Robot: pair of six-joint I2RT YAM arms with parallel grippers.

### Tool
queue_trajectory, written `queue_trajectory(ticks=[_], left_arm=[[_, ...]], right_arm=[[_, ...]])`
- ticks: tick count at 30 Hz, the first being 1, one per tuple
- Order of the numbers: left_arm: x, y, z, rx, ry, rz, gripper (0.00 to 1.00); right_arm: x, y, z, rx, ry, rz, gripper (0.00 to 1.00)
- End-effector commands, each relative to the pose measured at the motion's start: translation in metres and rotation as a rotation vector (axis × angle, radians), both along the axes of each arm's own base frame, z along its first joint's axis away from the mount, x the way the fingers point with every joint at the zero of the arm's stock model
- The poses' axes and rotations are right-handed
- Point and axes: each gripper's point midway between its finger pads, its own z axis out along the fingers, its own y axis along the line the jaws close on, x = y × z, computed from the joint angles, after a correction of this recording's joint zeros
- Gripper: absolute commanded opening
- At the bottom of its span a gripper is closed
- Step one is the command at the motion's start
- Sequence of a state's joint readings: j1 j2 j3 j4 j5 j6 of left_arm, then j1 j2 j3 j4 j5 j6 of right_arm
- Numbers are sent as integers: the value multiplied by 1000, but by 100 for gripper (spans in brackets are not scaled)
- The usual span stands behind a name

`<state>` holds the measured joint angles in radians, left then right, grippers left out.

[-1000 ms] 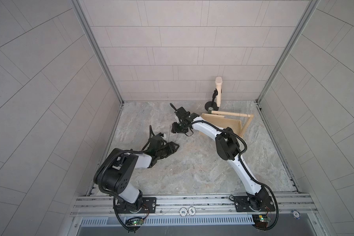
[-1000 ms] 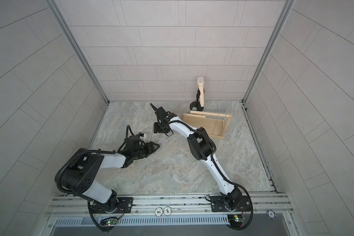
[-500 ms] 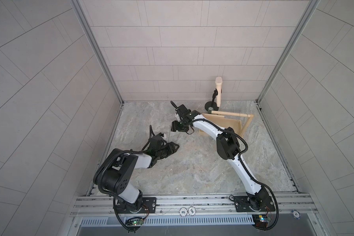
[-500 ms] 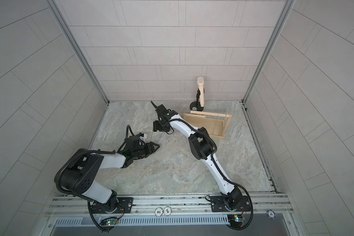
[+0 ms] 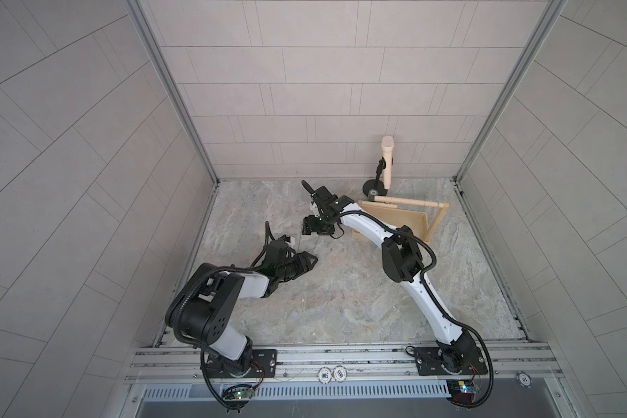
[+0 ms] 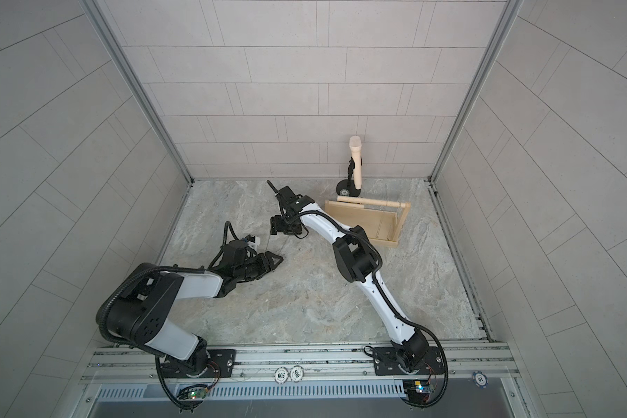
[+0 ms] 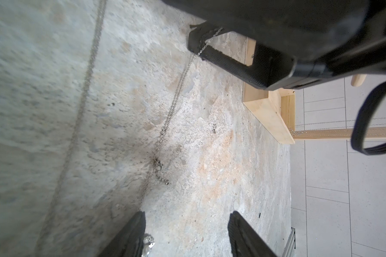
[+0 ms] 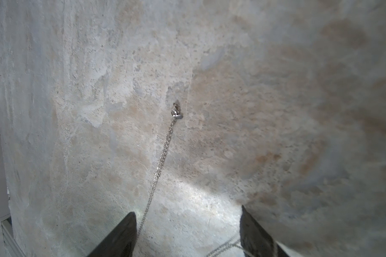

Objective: Take the necklace off the jewelry display stand
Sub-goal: Place the necklace at the center of the board.

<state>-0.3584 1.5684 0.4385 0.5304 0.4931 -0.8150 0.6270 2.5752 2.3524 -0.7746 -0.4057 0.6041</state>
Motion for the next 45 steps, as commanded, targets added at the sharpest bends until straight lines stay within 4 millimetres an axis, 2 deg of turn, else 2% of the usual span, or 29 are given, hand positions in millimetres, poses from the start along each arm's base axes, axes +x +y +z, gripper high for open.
queue_trajectory(ticks=[1, 18, 31, 33, 45], left_arm=[[-31, 19, -42, 98, 174, 28, 65], [-37, 20, -42, 102, 183, 22, 65], [-38, 23, -45, 132, 202, 18, 65], [-40, 24, -46, 137, 207, 16, 65], [-46, 29, -52, 154, 227, 17, 65]], right_arm=[[-2, -3, -2, -15, 16, 5, 76], [3, -3, 6, -5, -3, 5, 82], [-9, -9, 5, -26, 42, 39, 84], [-10, -10, 5, -30, 42, 49, 94], [-5, -11, 8, -5, 40, 47, 96]])
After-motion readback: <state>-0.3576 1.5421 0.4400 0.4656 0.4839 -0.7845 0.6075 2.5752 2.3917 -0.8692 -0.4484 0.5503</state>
